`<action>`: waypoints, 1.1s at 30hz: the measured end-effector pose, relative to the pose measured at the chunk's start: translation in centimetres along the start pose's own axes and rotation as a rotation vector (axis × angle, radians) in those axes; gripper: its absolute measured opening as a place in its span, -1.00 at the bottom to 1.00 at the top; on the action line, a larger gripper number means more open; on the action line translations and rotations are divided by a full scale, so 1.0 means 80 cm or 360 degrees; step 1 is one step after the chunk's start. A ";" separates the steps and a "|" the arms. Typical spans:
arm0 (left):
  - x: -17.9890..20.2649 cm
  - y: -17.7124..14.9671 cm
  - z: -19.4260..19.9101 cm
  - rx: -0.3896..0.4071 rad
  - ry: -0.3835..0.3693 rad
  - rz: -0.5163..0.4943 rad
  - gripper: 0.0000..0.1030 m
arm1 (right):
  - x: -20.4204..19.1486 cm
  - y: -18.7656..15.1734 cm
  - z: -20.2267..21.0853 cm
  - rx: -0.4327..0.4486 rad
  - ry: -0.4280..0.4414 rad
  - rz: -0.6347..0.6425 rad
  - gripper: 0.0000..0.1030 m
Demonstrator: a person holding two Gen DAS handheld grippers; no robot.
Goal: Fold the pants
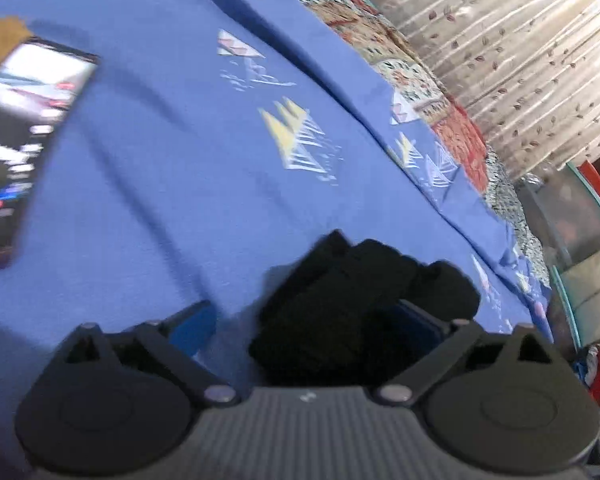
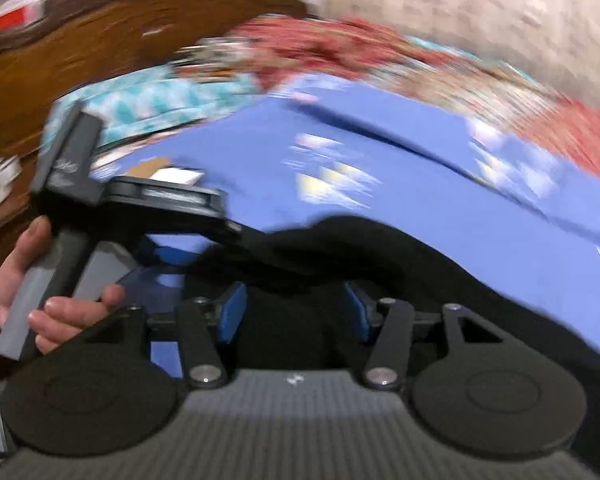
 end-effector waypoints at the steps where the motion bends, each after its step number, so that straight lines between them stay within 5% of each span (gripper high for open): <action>1: 0.008 0.003 -0.011 -0.0008 -0.0058 -0.0008 0.47 | 0.014 -0.002 -0.003 -0.0016 -0.0057 -0.0081 0.01; 2: 0.017 0.005 -0.020 -0.0019 -0.0034 -0.0027 0.11 | 0.026 -0.007 -0.008 -0.0040 -0.0110 -0.0169 -0.16; 6: 0.053 0.010 0.000 0.0161 0.0148 -0.0248 -0.53 | 0.067 0.002 -0.066 -0.0203 -0.0207 -0.0522 -0.41; 9: 0.048 0.006 0.068 0.0479 0.0273 -0.0278 -0.61 | 0.039 0.017 -0.101 -0.0294 -0.0039 -0.0569 -0.41; 10: 0.041 0.003 0.083 0.0527 0.0368 -0.0276 -0.62 | 0.019 0.019 -0.110 -0.0317 0.0086 -0.0559 -0.40; 13: 0.009 -0.016 0.074 0.0361 0.0482 -0.0201 -0.58 | -0.031 0.013 -0.146 -0.0463 0.0235 -0.0463 -0.37; 15: -0.001 -0.030 0.069 0.0293 0.0527 -0.0195 -0.31 | -0.051 0.004 -0.161 -0.0488 0.0207 -0.0387 -0.37; 17: -0.004 -0.032 0.080 0.0310 0.0533 -0.0200 0.27 | -0.054 0.007 -0.154 -0.0465 0.0252 -0.0330 -0.36; 22: -0.017 -0.009 0.117 0.0421 0.0564 -0.0083 0.27 | -0.015 0.008 -0.098 -0.0289 0.0221 -0.0337 -0.35; 25: -0.012 0.012 0.135 0.0525 0.0466 -0.0014 0.18 | 0.016 -0.013 -0.069 -0.0231 0.0129 -0.0401 -0.35; 28: 0.036 0.028 0.115 0.0470 0.0343 -0.0284 0.18 | 0.038 -0.035 -0.049 -0.0204 0.0059 -0.0505 -0.35; 30: 0.067 0.030 0.079 0.0292 0.0185 -0.0466 0.07 | 0.054 -0.047 -0.047 -0.0236 0.0029 -0.0574 -0.35; 33: 0.100 0.019 0.018 -0.0003 -0.0102 -0.0601 -0.46 | 0.066 -0.061 -0.047 -0.0266 -0.0056 -0.0600 -0.35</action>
Point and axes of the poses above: each gripper's, at about its wrist camera, not at the fingertips, and z roughly against the way its jaws point, x to its right, y to its top, the point moved 2 cm from there along -z, roughly the way its jaws point, and after that the axes turned 12 degrees about -z, right-handed, at the moved point
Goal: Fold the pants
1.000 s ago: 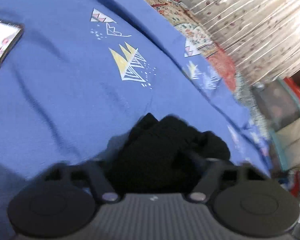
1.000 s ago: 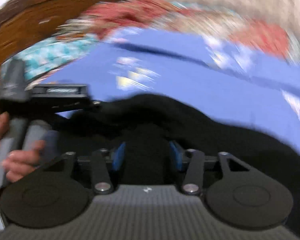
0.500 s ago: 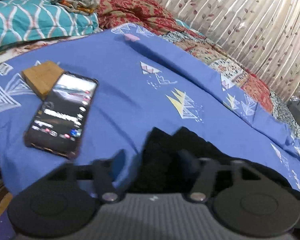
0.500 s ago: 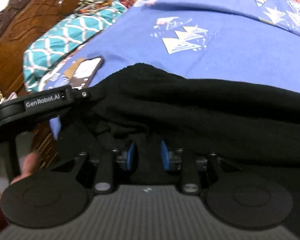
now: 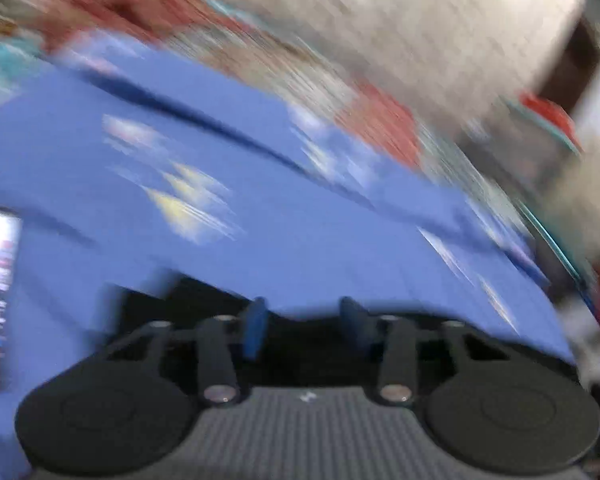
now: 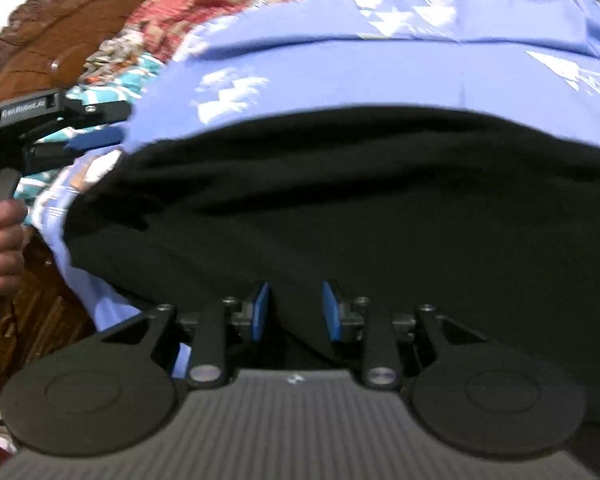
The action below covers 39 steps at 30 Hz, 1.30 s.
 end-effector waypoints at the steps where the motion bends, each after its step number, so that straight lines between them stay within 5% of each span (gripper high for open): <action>1: 0.009 -0.002 -0.016 -0.0040 -0.0039 -0.0044 -0.61 | 0.001 0.000 0.000 0.0010 -0.0001 -0.0005 -0.35; 3: 0.025 -0.006 -0.050 -0.0100 -0.0008 -0.0135 -0.64 | 0.007 0.002 0.005 0.0030 -0.0007 -0.0024 -0.35; 6: 0.016 -0.004 -0.100 -0.0129 0.0400 -0.0274 -0.64 | 0.023 0.006 0.006 0.0027 -0.0024 -0.0099 -0.34; 9: -0.022 0.000 -0.143 -0.0226 0.0624 -0.0130 -0.89 | 0.042 0.005 0.010 0.0018 0.0020 -0.0221 -0.34; 13: -0.025 0.006 -0.151 -0.0192 0.0670 -0.0103 -0.88 | 0.050 0.002 0.019 0.0013 0.0044 -0.0263 -0.34; 16: -0.018 0.009 -0.137 -0.0225 0.0638 -0.0105 -0.81 | 0.066 0.002 0.051 0.0101 0.0060 -0.0312 -0.34; 20: 0.019 0.009 -0.080 -0.0092 0.0574 -0.0108 -0.38 | 0.139 -0.012 0.139 0.0410 -0.0056 -0.0529 -0.23; 25: 0.103 0.002 -0.055 0.0004 0.0402 -0.0303 -0.25 | 0.275 -0.063 0.272 0.0874 -0.0333 -0.1055 -0.15; 29: 0.173 -0.018 -0.086 -0.0096 0.0241 -0.0456 -0.24 | 0.361 -0.115 0.338 0.1200 -0.0523 -0.1440 0.06; 33: 0.219 -0.049 -0.131 -0.0273 0.0169 -0.0520 -0.25 | 0.413 -0.128 0.345 0.1307 -0.0559 -0.1590 0.09; 36: 0.228 -0.070 -0.155 -0.0427 0.0226 -0.0556 -0.25 | 0.438 -0.119 0.340 0.1340 -0.0590 -0.1610 0.11; 39: 0.236 -0.074 -0.156 -0.0418 0.0280 -0.0623 -0.23 | 0.463 -0.122 0.349 0.1359 -0.0593 -0.1623 0.11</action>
Point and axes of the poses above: each gripper's, at about its wrist camera, not at the fingertips, and z roughly against the way its jaws point, x to its right, y to its top, the point moved 2 cm from there along -z, roughly the way its jaws point, and after that the axes turned 12 degrees about -z, right-handed, at the moved point
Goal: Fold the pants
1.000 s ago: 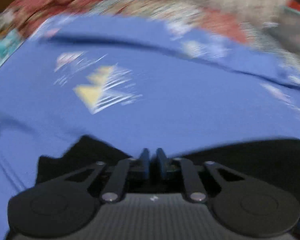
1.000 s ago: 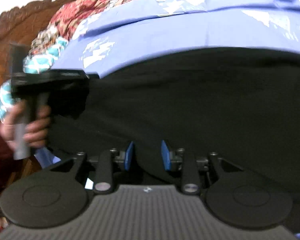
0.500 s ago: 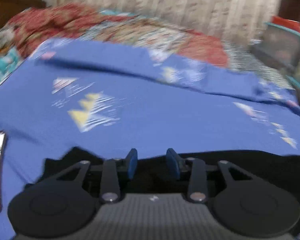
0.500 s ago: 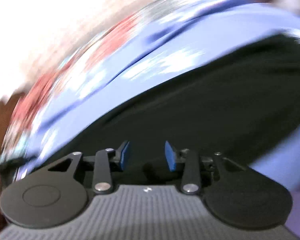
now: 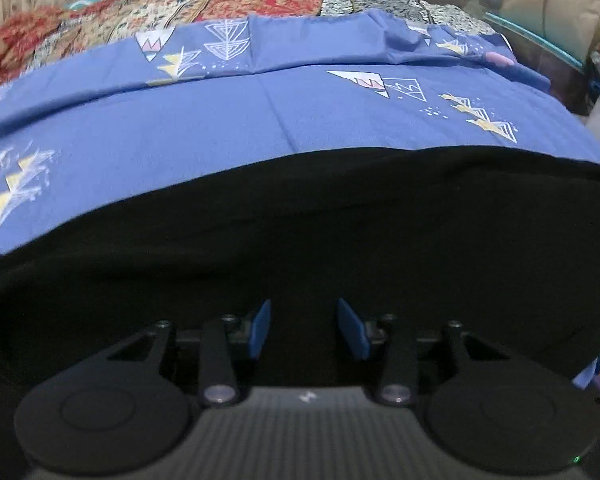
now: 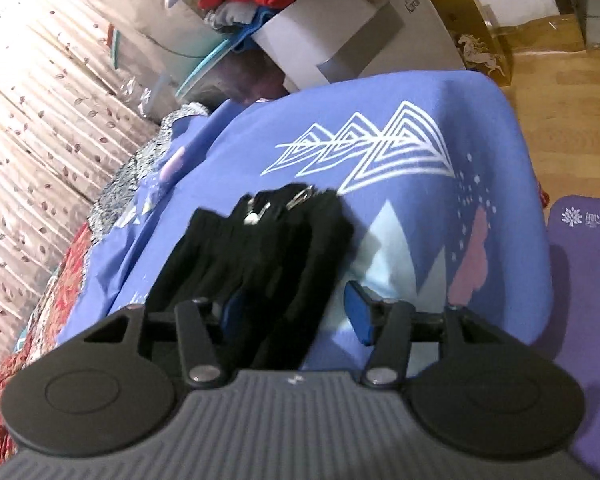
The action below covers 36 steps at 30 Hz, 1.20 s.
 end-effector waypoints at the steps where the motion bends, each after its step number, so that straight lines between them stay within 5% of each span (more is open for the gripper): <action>1: -0.002 0.001 0.001 -0.0009 0.0001 0.0013 -0.27 | 0.001 0.005 -0.003 0.0010 0.0009 -0.0003 0.12; 6: -0.014 0.008 0.006 -0.0037 0.0005 0.0141 -0.46 | -0.020 0.015 0.005 0.0064 0.0043 0.0043 0.11; 8: -0.023 0.011 0.011 -0.0033 0.0005 0.0206 -0.47 | -0.030 0.016 -0.001 0.0052 0.0000 0.0107 -0.05; 10: -0.032 0.010 0.018 -0.0024 0.0005 0.0269 -0.47 | -0.039 0.012 -0.004 0.0044 -0.0059 0.0231 -0.54; 12: -0.047 0.008 0.032 0.0008 0.0009 0.0336 -0.47 | -0.052 0.010 0.004 0.0057 -0.0056 0.0319 -0.60; 16: -0.077 0.002 0.062 0.0091 0.0028 0.0451 -0.47 | -0.111 -0.014 0.050 0.0052 0.0189 0.0566 -0.62; 20: -0.108 -0.012 0.092 0.0165 0.0073 0.0548 -0.47 | -0.180 -0.089 0.082 -0.0085 0.0420 0.1043 -0.62; 24: -0.136 -0.035 0.112 0.0199 0.0121 0.0632 -0.47 | -0.200 -0.187 0.077 -0.0321 0.0492 0.1502 -0.61; 27: -0.159 -0.060 0.133 0.0210 0.0187 0.0689 -0.44 | -0.190 -0.255 0.048 -0.0653 0.0379 0.1730 -0.20; 29: -0.180 -0.077 0.154 0.0231 0.0222 0.0752 -0.40 | -0.186 -0.269 0.048 -0.0715 0.0371 0.1795 0.08; 33: -0.221 -0.112 0.194 0.0325 0.0283 0.0908 -0.11 | -0.205 -0.238 0.092 -0.0678 0.0611 0.1669 0.10; 36: -0.248 -0.136 0.206 0.0334 0.0317 0.1016 -0.01 | -0.220 -0.214 0.097 -0.0591 0.0630 0.1493 0.07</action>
Point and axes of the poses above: each gripper's, at about its wrist camera, not at the fingertips, and z roughly against the way its jaws point, x to its right, y to its top, the point moved 2 cm from there along -z, roughly the way its jaws point, and after that the axes turned 12 degrees about -z, right-handed, at the moved point
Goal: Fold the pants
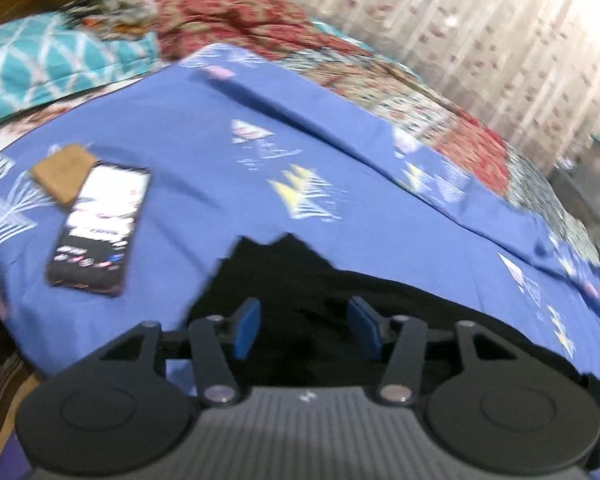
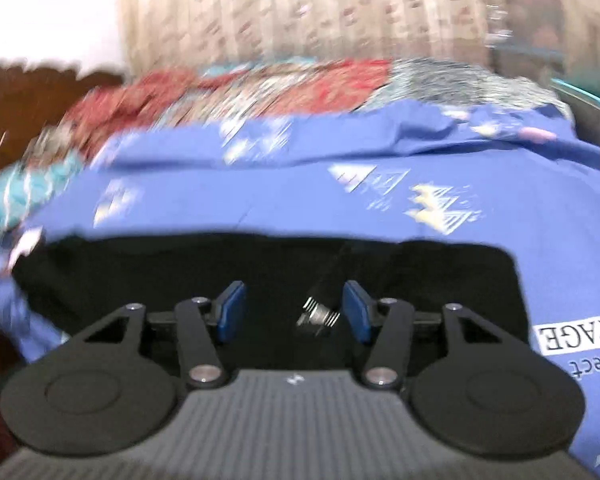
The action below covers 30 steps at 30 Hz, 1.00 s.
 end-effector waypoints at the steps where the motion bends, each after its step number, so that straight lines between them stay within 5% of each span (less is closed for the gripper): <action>1: -0.009 -0.002 -0.002 -0.0015 0.0011 0.0036 0.00 | 0.007 0.005 -0.004 0.0012 -0.0032 -0.0066 -0.05; 4: -0.031 -0.011 -0.014 -0.0075 -0.0036 0.0189 0.20 | 0.027 0.003 -0.034 -0.0061 -0.0186 -0.0207 -0.34; 8: -0.046 -0.022 -0.031 -0.0099 -0.0097 0.0312 0.56 | 0.045 -0.025 -0.088 -0.0333 -0.0442 -0.0272 -0.34; 11: -0.049 -0.023 -0.048 -0.0124 -0.0168 0.0355 0.73 | 0.028 -0.014 -0.079 -0.0283 -0.0507 -0.0214 -0.31; 15: -0.049 -0.031 -0.071 -0.0154 -0.0205 0.0380 0.85 | -0.006 0.011 -0.053 -0.0096 -0.0305 -0.0228 -0.30; 18: -0.053 -0.037 -0.089 -0.0186 -0.0232 0.0417 0.89 | -0.052 0.016 -0.077 -0.0210 -0.0061 -0.0218 -0.32; 21: -0.056 -0.038 -0.094 -0.0150 -0.0257 0.0458 0.99 | -0.117 -0.001 -0.128 -0.0452 0.0204 -0.0217 -0.55; 24: -0.052 -0.034 -0.098 -0.0122 -0.0254 0.0450 0.78 | -0.183 -0.023 -0.191 -0.0682 0.0388 -0.0205 -0.66; 26: -0.047 -0.032 -0.108 -0.0164 -0.0242 0.0394 -0.03 | -0.221 -0.036 -0.228 -0.0798 0.0484 -0.0209 -0.69; 30: -0.038 -0.029 -0.111 -0.0190 -0.0254 0.0337 -0.30 | -0.281 -0.066 -0.284 -0.1067 0.0553 -0.0265 -0.69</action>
Point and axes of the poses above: each gripper's, at about its wrist camera, not at the fingertips, and z roughly against the way its jaws point, x to its right, y to its top, the point moved 2 cm from there along -z, roughly the way its jaws point, and after that the axes turned 12 degrees about -z, right-handed, at the moved point
